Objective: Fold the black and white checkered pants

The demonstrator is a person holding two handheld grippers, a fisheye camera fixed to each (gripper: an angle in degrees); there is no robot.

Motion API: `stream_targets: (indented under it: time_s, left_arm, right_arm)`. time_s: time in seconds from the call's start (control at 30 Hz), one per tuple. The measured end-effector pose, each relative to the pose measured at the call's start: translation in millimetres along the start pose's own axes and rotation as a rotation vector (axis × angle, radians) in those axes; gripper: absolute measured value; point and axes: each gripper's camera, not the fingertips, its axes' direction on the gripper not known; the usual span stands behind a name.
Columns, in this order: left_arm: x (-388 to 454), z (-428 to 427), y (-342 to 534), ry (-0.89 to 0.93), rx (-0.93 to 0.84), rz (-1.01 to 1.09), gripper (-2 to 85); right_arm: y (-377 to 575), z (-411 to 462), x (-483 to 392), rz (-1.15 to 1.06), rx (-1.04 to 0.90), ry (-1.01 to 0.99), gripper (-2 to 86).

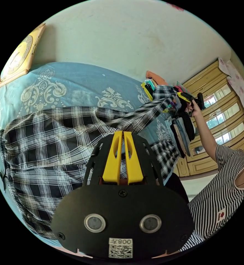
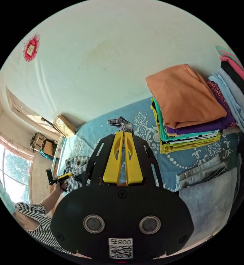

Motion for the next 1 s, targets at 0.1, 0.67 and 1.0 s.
stream_targets:
  time_s: [0.1, 0.67, 1.0]
  left_arm:
    - [0.9, 17.4, 2.6, 0.011, -0.053, 0.004, 0.8]
    - [-0.1, 89.1, 3.5, -0.015, -0.201, -0.064, 1.9]
    - [4.1, 107.2, -8.0, 0.001, -0.101, -0.131, 2.2]
  right_arm:
    - [31.3, 2.7, 26.2, 0.060, -0.057, 0.040, 0.2]
    - [134.1, 61.9, 75.0, 0.151, -0.357, 0.342, 0.2]
    - [144.1, 78.6, 50.7, 0.050, -0.333, 0.317, 4.9]
